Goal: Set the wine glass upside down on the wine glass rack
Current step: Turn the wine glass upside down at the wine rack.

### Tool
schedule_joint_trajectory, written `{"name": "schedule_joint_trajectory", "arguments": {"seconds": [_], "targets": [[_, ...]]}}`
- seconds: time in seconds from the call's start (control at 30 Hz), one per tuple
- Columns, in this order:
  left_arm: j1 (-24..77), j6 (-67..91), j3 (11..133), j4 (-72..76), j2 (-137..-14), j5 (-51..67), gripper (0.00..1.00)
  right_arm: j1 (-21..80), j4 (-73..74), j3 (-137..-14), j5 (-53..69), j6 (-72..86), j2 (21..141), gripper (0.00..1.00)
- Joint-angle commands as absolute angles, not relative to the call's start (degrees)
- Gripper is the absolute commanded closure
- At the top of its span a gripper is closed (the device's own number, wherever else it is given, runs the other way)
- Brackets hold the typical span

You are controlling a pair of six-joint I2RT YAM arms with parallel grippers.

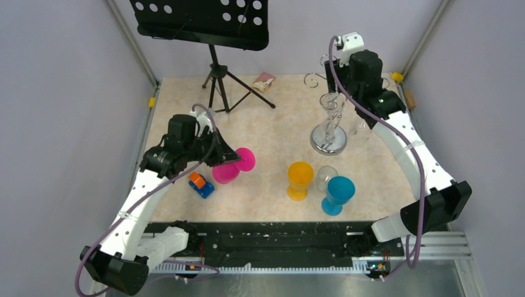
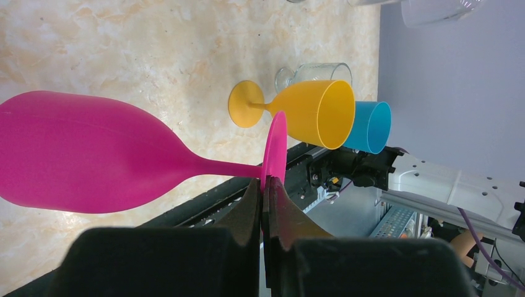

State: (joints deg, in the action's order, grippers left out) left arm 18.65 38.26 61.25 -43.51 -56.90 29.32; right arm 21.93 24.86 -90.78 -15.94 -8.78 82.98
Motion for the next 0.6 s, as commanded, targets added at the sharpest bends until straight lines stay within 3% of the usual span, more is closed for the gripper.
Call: {"name": "schedule_joint_trajectory", "arguments": {"seconds": [0.0,0.4,0.57], "targets": [[18.79,38.31,61.36,-41.28,-55.84,29.86,1.0,21.71,25.51,-91.76,-15.85,-5.89,80.48,0.27],[18.74,37.53,62.9,-44.04,-54.52,29.83,1.0,21.71,28.3,-95.71,-17.16,-0.97,77.73,0.18],[18.77,37.94,62.88,-44.83,-53.9,30.71,1.0,21.71,28.51,-96.94,-18.45,1.3,75.85,0.1]]}}
